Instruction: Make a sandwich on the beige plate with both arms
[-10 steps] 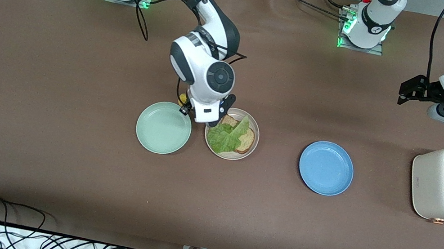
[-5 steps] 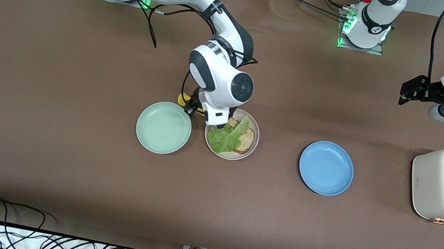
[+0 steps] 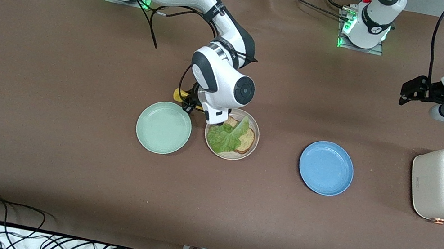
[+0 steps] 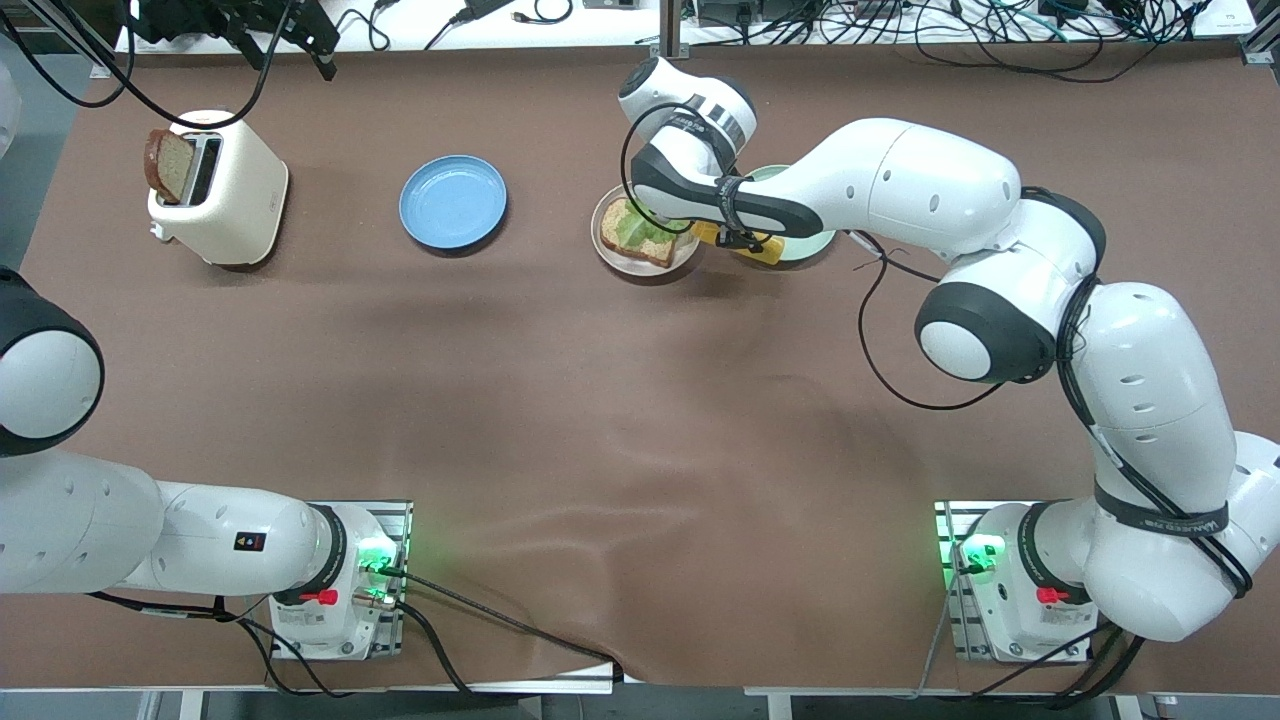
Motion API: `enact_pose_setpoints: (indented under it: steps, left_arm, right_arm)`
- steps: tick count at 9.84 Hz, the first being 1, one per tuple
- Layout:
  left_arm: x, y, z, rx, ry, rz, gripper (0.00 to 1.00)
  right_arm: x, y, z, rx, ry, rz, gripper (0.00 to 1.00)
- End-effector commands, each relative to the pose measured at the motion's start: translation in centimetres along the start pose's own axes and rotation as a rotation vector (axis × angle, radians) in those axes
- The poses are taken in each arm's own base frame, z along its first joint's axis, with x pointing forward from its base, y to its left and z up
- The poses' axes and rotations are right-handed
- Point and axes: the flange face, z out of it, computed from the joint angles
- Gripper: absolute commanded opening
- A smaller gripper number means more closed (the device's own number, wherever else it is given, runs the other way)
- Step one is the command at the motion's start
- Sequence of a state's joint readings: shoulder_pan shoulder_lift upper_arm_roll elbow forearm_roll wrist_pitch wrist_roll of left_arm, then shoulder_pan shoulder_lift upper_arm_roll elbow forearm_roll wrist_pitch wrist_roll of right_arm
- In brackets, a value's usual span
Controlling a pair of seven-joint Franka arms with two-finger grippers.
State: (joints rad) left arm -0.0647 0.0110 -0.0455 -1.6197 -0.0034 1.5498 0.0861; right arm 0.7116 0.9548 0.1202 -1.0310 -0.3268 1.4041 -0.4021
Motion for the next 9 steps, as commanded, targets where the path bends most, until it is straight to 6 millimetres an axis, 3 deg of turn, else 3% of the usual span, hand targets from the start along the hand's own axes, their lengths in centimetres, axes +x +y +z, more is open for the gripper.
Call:
enact_pose_setpoints:
  steps: [1, 6, 7, 9]
  left_arm:
    - [-0.6, 0.0, -0.3, -0.001, 0.000, -0.006, 1.00]
    - [-0.6, 0.0, -0.3, -0.002, 0.000, -0.006, 1.00]
    - [-0.6, 0.1, -0.2, -0.001, -0.002, -0.005, 1.00]
    - [-0.6, 0.0, -0.2, -0.001, -0.002, -0.008, 1.00]
  right_arm:
    - [0.2, -0.5, -0.2, -0.003, -0.059, -0.041, 0.00]
    - [-0.2, -0.5, 0.6, 0.011, -0.121, -0.099, 0.00]
    - [-0.6, -0.1, -0.2, 0.005, -0.089, -0.095, 0.00]
    - [-3.2, 2.1, -3.4, 0.006, 0.018, -0.057, 0.00]
